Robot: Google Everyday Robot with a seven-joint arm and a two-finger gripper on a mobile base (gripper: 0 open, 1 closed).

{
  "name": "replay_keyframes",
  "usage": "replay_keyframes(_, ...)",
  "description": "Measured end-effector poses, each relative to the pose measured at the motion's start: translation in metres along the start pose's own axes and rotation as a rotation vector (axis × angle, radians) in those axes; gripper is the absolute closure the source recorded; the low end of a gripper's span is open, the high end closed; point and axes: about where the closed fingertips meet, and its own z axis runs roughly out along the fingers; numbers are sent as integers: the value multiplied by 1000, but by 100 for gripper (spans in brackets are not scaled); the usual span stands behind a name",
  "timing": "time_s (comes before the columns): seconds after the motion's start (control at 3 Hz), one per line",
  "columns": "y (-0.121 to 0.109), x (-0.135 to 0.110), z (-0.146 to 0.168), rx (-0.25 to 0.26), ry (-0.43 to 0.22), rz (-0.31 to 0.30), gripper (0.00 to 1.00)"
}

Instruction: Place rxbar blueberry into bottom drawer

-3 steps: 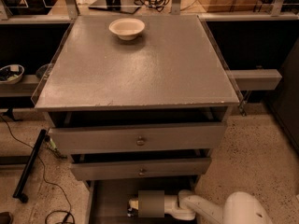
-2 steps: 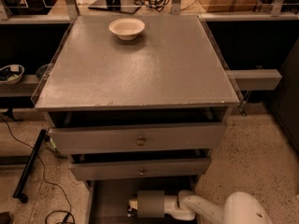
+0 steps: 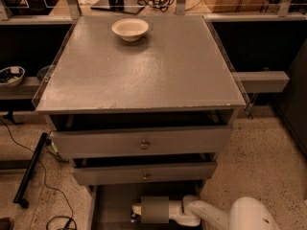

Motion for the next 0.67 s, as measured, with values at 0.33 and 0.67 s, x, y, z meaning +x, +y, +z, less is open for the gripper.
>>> replay_keyframes(0.33,0,0,0,0,0,0,28)
replay_keyframes(0.67,0,0,0,0,0,0,0)
